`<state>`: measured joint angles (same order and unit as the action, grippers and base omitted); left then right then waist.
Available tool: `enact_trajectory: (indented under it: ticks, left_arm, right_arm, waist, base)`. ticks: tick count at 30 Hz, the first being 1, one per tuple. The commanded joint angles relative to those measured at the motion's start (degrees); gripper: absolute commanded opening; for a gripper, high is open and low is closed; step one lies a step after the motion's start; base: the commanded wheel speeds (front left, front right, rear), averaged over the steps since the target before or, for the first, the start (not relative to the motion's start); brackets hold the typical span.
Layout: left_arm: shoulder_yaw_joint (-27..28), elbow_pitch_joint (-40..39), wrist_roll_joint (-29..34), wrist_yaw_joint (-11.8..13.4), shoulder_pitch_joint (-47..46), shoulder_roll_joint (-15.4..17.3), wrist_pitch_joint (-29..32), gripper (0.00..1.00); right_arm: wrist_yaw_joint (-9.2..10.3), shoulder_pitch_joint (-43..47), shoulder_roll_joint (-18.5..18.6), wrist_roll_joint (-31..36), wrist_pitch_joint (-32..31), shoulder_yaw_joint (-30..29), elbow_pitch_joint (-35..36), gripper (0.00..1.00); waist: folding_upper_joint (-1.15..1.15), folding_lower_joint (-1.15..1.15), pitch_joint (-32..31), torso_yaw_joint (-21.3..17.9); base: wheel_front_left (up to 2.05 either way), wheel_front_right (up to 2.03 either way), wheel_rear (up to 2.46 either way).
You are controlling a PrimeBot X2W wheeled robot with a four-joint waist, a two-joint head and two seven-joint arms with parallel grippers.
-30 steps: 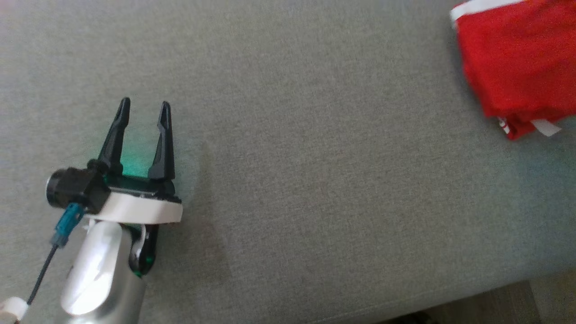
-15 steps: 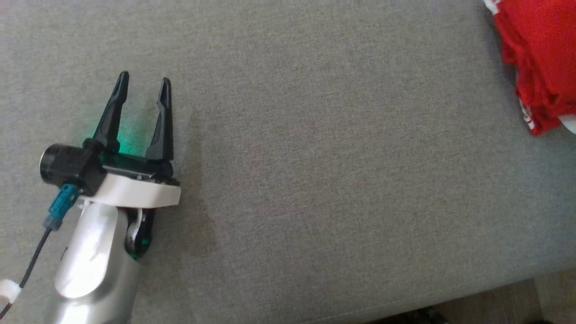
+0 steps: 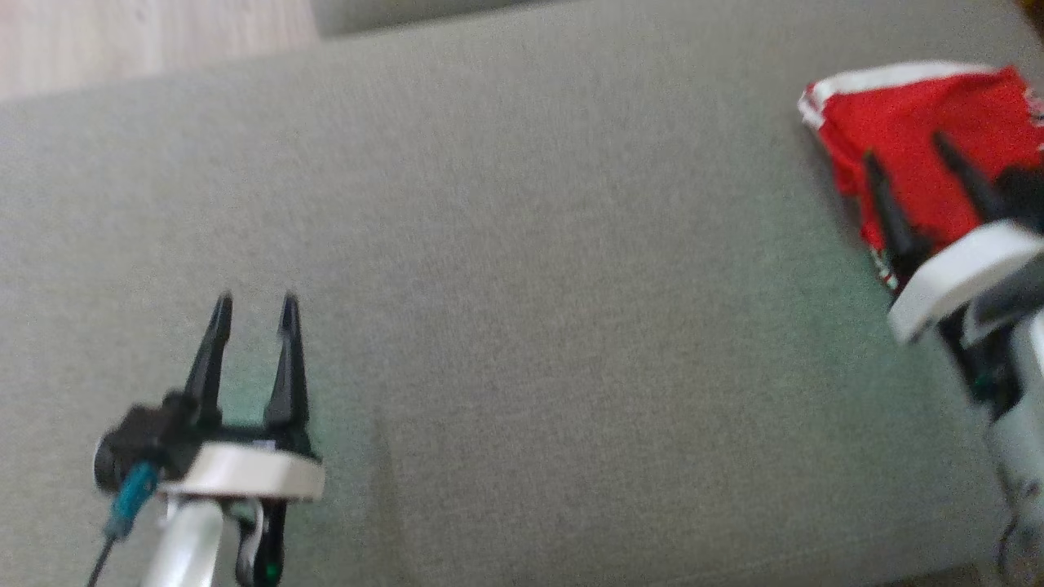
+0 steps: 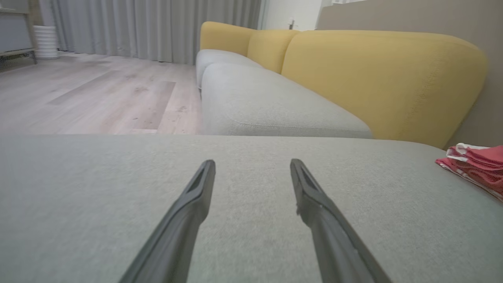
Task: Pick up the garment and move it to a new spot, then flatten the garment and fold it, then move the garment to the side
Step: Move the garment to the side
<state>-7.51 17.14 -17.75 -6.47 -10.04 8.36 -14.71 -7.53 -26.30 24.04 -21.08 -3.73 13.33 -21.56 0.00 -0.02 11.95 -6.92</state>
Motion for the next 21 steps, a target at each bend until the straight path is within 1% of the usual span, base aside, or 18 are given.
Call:
enact_trajectory:
  ticks: [1,5,9,13,17,21]
  left_arm:
    - [2.34,-1.88,0.14,0.46,-0.16,0.64,-0.29,1.0]
    - [3.67,-1.35,-0.07,0.66,3.39,-0.19,-0.29,1.0]
    - [4.75,-0.58,-0.59,0.48,6.05,-0.57,-0.29,1.0]
    - [5.85,-0.45,-0.94,0.28,7.79,-0.65,-0.29,1.0]
    - [6.91,-0.31,-1.23,0.2,8.57,-1.07,-0.29,1.0]
    - [7.75,-0.32,-1.18,0.2,9.16,-1.58,-0.29,1.0]
  right_arm:
    - [0.04,1.12,0.15,0.46,1.07,-0.19,2.45,1.0]
    - [0.04,9.48,-4.64,1.52,3.07,-1.28,5.93,1.0]
    - [0.04,15.48,-8.7,2.82,4.94,-2.54,8.83,1.0]
    - [0.04,18.91,-11.28,4.89,6.56,-2.65,11.1,1.0]
    - [0.04,20.99,-13.56,5.64,6.4,-4.12,11.96,1.0]
    - [0.04,21.96,-14.93,6.32,6.05,-5.35,12.47,1.0]
  waist:
    - [0.0,0.02,-5.38,1.04]
    - [0.0,0.02,-8.82,2.73]
    - [0.0,0.02,-11.35,3.61]
    - [0.0,0.02,-12.31,3.67]
    - [0.0,0.02,-12.76,3.68]
    - [0.0,0.02,-12.88,3.37]
  base:
    - [0.0,0.0,0.0]
    - [0.0,0.0,0.0]
    - [0.0,0.0,0.0]
    - [0.0,0.0,0.0]
    - [0.0,0.0,0.0]
    - [0.0,0.0,0.0]
